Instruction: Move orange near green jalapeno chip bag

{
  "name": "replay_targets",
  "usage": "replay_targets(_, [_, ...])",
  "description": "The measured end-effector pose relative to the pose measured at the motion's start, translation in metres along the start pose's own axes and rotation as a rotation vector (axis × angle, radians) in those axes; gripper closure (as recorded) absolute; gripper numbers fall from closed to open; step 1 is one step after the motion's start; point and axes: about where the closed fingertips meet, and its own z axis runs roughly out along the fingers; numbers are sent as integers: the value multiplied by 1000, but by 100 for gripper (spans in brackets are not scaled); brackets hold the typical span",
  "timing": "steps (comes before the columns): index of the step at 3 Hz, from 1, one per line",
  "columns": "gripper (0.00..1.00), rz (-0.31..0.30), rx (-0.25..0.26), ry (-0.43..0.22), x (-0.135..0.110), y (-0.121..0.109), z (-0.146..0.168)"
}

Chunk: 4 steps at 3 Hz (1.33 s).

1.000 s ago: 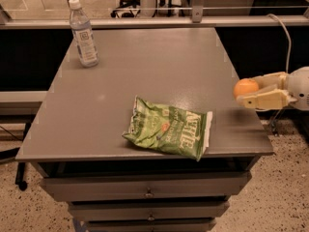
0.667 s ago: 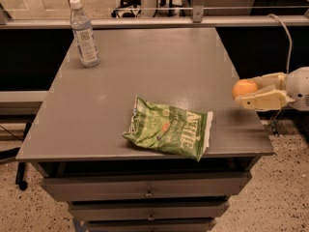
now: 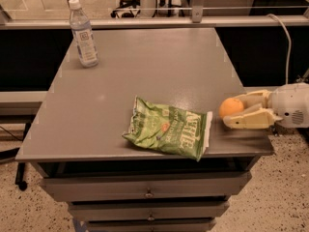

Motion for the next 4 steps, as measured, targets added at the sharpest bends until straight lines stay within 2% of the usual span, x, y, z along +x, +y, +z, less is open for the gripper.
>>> replay_targets(1, [100,-6,-55,-16,1,15,15])
replay_targets(2, [87,-14,-91,-25,2,24,28])
replay_targets(4, [39,-34,-126,-36,7,28,34])
